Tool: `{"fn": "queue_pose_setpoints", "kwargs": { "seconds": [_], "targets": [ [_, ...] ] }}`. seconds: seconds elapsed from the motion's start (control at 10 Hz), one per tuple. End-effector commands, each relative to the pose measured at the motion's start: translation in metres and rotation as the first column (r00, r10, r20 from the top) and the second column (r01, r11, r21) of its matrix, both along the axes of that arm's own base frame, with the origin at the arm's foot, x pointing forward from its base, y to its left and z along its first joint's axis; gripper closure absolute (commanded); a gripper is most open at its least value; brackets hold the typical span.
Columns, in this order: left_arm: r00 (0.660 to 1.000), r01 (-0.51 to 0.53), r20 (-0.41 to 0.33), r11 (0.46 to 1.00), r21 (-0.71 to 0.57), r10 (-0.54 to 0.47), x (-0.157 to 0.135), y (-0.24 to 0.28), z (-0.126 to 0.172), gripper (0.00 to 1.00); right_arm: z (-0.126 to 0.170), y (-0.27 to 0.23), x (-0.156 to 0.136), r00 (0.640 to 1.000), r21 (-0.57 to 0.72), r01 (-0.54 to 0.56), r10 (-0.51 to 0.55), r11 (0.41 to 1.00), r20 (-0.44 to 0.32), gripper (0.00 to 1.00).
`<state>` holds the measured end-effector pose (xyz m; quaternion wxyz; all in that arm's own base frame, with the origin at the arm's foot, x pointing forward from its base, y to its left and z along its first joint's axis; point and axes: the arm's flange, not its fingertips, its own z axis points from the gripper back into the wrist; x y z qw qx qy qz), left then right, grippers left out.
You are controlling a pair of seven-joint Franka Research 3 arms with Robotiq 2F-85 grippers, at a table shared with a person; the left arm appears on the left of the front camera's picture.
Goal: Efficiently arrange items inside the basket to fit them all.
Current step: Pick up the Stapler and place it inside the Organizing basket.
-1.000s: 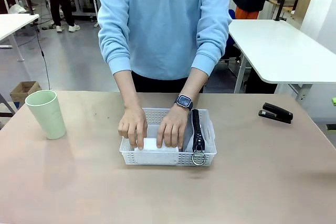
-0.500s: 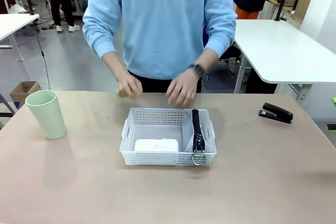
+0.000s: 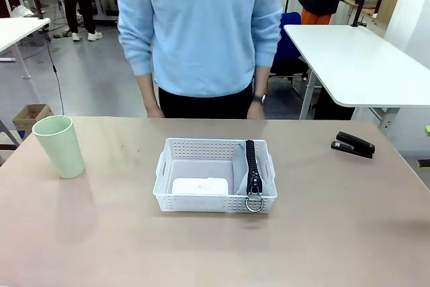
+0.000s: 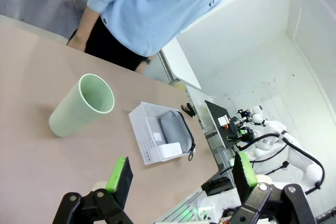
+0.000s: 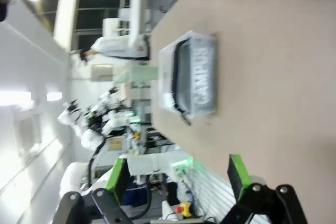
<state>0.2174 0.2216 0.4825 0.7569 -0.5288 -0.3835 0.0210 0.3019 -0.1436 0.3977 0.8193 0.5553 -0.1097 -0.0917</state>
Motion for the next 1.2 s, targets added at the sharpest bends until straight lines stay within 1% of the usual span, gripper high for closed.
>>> {"fn": "queue_pose_setpoints", "kwargs": {
  "seconds": [0.0, 0.1, 0.2, 0.3, 0.4, 0.5, 0.6, 0.7, 0.8, 0.9, 1.0, 1.1],
  "targets": [
    [1.0, 0.002, 0.027, 1.0, -0.006, -0.002, 0.0, -0.001, 0.002, 0.0, 0.029, 0.034, 0.019, 0.993, -0.274, 0.032, -0.063, 0.961, -0.102, 0.0],
    [1.0, 0.002, 0.027, 1.0, -0.006, -0.002, 0.0, -0.001, 0.002, 0.0, 0.041, 0.05, 0.038, 0.986, -0.382, 0.016, -0.077, 0.924, -0.146, 0.0],
    [1.0, 0.002, 0.027, 1.0, -0.006, -0.002, 0.0, -0.001, 0.002, 0.0, 0.048, 0.066, 0.058, 0.973, -0.517, 0.032, -0.144, 0.855, -0.178, 0.0],
    [1.0, 0.002, 0.027, 1.0, -0.006, -0.002, 0.0, -0.001, 0.002, 0.0, 0.054, 0.08, 0.076, 0.964, -0.62, 0.049, -0.2, 0.783, -0.178, 0.0],
    [1.0, 0.002, 0.027, 1.0, -0.006, -0.002, 0.0, -0.001, 0.002, 0.0, 0.059, 0.093, 0.093, 0.967, -0.698, 0.057, -0.214, 0.714, -0.141, 0.0],
    [1.0, 0.002, 0.027, 1.0, -0.006, -0.002, 0.0, -0.001, 0.002, 0.0, 0.064, 0.103, 0.112, 0.976, -0.745, 0.043, -0.189, 0.665, -0.111, 0.0],
    [1.0, 0.002, 0.027, 1.0, -0.006, -0.002, 0.0, -0.001, 0.002, 0.0, 0.068, 0.112, 0.134, 0.975, -0.817, 0.086, -0.215, 0.57, -0.048, 0.0],
    [1.0, 0.002, 0.027, 1.0, -0.006, -0.002, 0.0, -0.001, 0.002, 0.0, 0.068, 0.113, 0.157, 0.983, -0.843, 0.074, -0.181, 0.533, -0.028, 0.0],
    [1.0, 0.002, 0.027, 1.0, -0.006, -0.002, 0.0, -0.001, 0.002, 0.0, 0.059, 0.107, 0.188, 0.989, -0.875, 0.05, -0.146, 0.482, -0.024, 0.0],
    [1.0, 0.002, 0.027, 1.0, -0.006, -0.002, 0.0, -0.001, 0.002, 0.0, 0.05, 0.102, 0.206, 0.993, -0.895, 0.049, -0.116, 0.443, -0.004, 0.0],
    [1.0, 0.002, 0.027, 1.0, -0.006, -0.002, 0.0, -0.001, 0.002, 0.0, 0.035, 0.1, 0.229, 1.0, -0.894, 0.003, -0.009, 0.449, -0.001, 0.0],
    [1.0, 0.002, 0.027, 1.0, -0.006, -0.002, 0.0, -0.001, 0.002, 0.0, 0.022, 0.101, 0.244, 0.999, -0.901, -0.041, 0.037, 0.432, -0.028, 0.0]
  ]
}}
